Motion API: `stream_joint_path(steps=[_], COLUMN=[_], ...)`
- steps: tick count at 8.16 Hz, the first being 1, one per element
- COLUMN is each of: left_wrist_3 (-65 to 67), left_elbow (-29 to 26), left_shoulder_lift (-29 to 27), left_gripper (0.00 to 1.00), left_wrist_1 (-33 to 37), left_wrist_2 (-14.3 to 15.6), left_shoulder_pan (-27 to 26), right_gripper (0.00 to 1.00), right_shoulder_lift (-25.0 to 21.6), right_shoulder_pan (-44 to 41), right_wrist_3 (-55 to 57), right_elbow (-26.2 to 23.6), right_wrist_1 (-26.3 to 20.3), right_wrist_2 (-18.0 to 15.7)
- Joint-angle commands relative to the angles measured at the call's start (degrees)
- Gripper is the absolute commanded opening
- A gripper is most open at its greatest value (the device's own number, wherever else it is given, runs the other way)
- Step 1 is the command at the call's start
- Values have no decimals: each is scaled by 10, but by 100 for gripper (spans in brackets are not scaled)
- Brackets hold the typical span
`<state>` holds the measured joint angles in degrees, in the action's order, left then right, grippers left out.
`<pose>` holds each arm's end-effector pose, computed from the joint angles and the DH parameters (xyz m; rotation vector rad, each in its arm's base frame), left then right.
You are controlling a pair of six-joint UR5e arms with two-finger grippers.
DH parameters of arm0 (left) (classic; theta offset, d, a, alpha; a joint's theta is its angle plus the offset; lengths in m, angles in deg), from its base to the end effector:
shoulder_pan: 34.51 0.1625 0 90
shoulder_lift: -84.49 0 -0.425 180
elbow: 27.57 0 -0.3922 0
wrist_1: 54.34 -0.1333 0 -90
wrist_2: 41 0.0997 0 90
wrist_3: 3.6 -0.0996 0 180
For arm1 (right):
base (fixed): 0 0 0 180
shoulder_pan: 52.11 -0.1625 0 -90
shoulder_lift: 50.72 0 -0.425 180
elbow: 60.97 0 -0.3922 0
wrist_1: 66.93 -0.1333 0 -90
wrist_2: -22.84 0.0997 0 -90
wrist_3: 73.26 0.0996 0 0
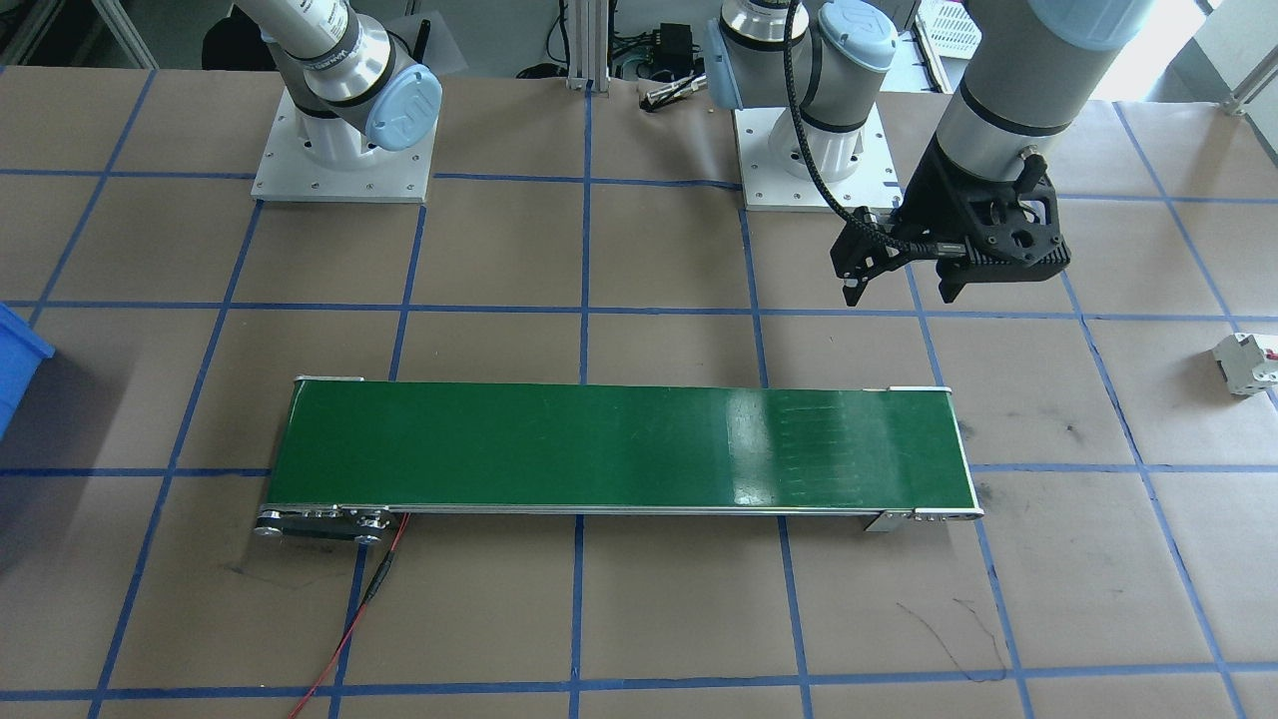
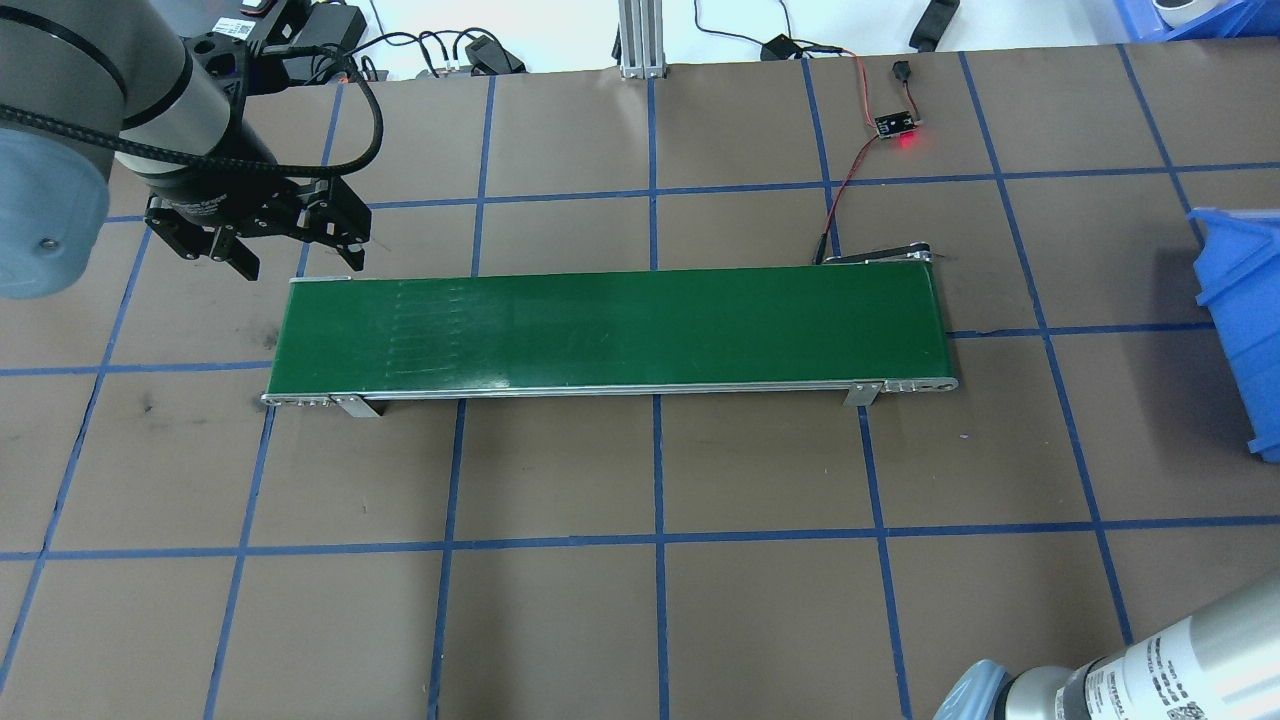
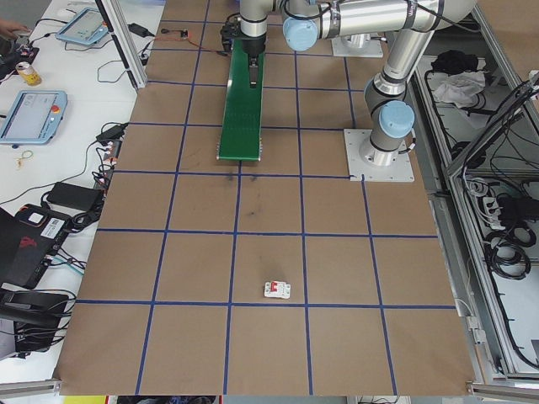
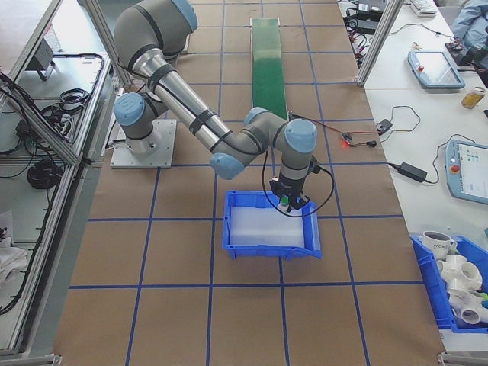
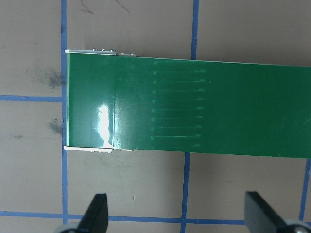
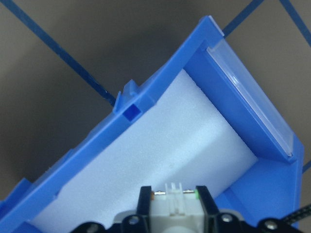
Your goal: Move button from left to right
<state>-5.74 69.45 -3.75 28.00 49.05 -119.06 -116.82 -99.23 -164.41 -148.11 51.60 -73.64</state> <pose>-0.0869 -0.4918 0.4560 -0.0906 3.1360 -0.0655 -0.3529 -0.5594 0.3251 1.2069 -2.7206 -0.0790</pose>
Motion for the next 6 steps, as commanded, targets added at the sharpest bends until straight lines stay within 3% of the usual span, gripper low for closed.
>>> stream_joint_path(steps=[1,4,5,6], left_wrist_3=[-1,0,0,0], left_elbow=[0,0,0,0], left_shoulder_lift=[0,0,0,0], left_gripper=[100,100,100,100], left_wrist_1=[-1,-1,-1,-1], left_wrist_2=[-1,-1,-1,-1], left_shoulder_pan=[0,0,0,1], right_gripper=[16,28,39,65], right_shoulder_lift=[60,95,94,92], right_shoulder_pan=[35,35,35,35], right_wrist_3=[-158,-214,-215,-215], right_elbow=[-2,-28,-32,-33], right_wrist_1=[55,83,83,83], right_wrist_2=[17,11,10,11])
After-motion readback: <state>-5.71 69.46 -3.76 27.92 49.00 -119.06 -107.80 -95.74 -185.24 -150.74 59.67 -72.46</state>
